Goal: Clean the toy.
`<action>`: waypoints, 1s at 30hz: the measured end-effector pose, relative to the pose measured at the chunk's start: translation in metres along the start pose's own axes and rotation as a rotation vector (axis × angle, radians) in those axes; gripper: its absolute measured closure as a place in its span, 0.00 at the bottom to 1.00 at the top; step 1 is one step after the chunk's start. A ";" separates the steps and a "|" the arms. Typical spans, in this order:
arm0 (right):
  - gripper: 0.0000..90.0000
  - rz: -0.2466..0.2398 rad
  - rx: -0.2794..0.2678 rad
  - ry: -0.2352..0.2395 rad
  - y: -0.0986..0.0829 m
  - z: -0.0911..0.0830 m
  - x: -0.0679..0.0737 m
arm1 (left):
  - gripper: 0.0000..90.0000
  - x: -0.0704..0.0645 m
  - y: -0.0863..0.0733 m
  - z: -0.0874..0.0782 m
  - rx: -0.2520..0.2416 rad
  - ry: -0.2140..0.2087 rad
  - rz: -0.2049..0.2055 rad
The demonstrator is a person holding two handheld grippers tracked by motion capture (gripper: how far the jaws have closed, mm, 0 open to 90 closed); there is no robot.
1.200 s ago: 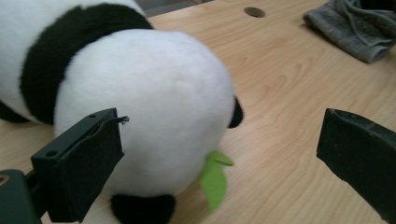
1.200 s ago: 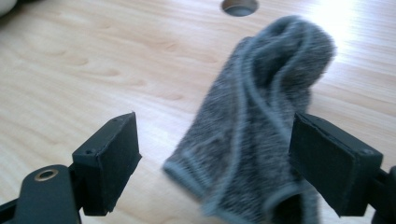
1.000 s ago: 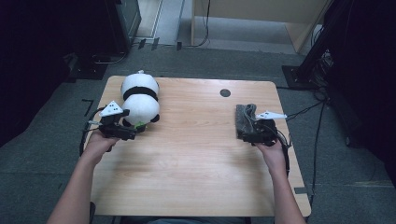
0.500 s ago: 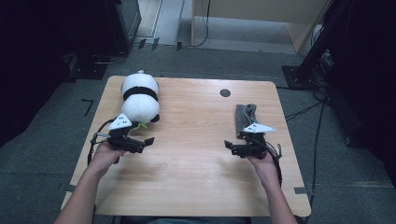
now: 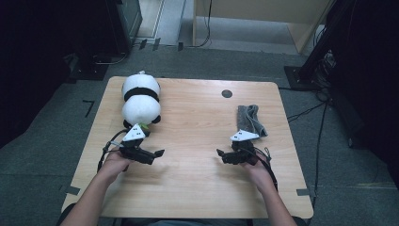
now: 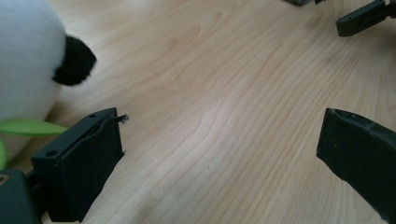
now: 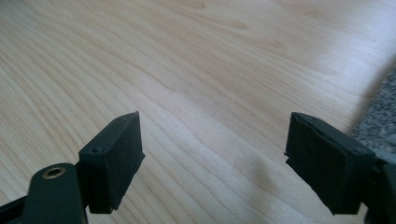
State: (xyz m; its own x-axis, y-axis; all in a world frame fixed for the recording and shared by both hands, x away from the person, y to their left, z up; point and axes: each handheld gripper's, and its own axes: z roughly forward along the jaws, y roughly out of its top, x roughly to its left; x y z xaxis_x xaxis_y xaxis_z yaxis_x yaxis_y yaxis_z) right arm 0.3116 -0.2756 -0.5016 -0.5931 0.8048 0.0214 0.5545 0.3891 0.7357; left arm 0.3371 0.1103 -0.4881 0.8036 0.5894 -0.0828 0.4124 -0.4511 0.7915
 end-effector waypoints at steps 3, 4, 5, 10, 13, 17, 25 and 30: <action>0.21 -0.030 0.030 0.026 -0.003 0.007 0.001 | 0.00 -0.001 -0.003 0.009 0.038 -0.002 0.017; 0.21 -0.030 0.039 0.027 -0.003 0.009 0.002 | 0.00 -0.002 -0.004 0.013 0.051 -0.008 0.023; 0.21 -0.037 0.050 0.028 -0.004 0.011 0.003 | 0.00 -0.003 -0.005 0.016 0.061 -0.014 0.028; 0.20 -0.053 0.056 0.036 -0.006 0.017 0.003 | 0.00 -0.005 -0.010 0.026 0.113 -0.048 0.042; 0.19 -0.045 0.050 0.046 -0.007 0.017 0.001 | 0.00 -0.006 -0.012 0.028 0.134 -0.058 0.055; 0.17 -0.061 0.000 0.068 -0.013 0.018 -0.002 | 0.00 -0.006 -0.015 0.031 0.156 -0.065 0.080; 0.16 -0.061 0.002 0.072 -0.013 0.018 -0.002 | 0.00 -0.005 -0.015 0.030 0.150 -0.060 0.059; 0.15 -0.063 0.003 0.073 -0.013 0.018 -0.001 | 0.00 -0.006 -0.017 0.028 0.147 -0.019 0.034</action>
State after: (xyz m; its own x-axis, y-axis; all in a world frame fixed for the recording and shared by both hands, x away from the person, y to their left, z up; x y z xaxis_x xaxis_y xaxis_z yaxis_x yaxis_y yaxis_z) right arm 0.3155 -0.2739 -0.5236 -0.6678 0.7439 0.0247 0.5162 0.4390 0.7354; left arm 0.3373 0.0963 -0.5181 0.8256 0.5599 -0.0702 0.4423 -0.5649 0.6966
